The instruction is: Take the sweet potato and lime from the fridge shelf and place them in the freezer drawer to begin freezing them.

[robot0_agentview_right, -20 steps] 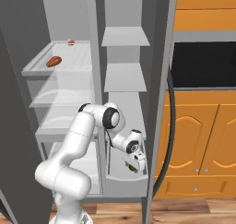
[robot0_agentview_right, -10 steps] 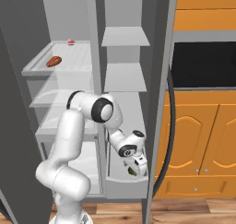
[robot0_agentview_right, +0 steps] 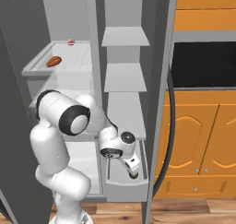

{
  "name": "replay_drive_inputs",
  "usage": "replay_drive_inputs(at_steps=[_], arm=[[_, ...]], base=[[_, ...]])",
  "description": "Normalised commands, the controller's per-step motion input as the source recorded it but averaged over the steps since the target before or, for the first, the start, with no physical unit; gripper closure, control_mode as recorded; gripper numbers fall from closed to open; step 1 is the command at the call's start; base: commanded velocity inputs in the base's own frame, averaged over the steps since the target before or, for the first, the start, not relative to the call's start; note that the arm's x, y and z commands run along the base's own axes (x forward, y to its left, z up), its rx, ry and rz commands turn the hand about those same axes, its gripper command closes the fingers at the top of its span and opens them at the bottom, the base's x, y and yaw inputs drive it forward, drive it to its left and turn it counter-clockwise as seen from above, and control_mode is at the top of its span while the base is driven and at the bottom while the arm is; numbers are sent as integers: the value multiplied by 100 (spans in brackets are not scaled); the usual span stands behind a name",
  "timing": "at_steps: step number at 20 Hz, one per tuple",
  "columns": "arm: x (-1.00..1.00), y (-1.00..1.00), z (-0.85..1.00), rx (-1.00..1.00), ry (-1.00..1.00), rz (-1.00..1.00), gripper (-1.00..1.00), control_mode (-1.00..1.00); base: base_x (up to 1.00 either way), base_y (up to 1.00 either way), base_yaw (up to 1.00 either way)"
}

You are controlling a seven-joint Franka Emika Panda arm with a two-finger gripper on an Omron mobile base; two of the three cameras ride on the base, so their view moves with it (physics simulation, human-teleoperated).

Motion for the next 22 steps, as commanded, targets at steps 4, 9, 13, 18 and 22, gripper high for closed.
replay_drive_inputs(at_steps=[4, 9, 13, 18, 22], arm=[[0, 32, 100, -3, -3, -1, -100, -100], [0, 20, 98, -2, 4, -1, -100, -100], [0, 1, 15, 0, 5, -2, -100, -100], [0, 0, 11, 0, 0, 0, -100, -100], [0, 1, 84, 0, 0, 0, -100, -100]], base=[[0, 0, 0], [0, 0, 0], [0, 0, 0], [0, 0, 0], [0, 0, 0]])
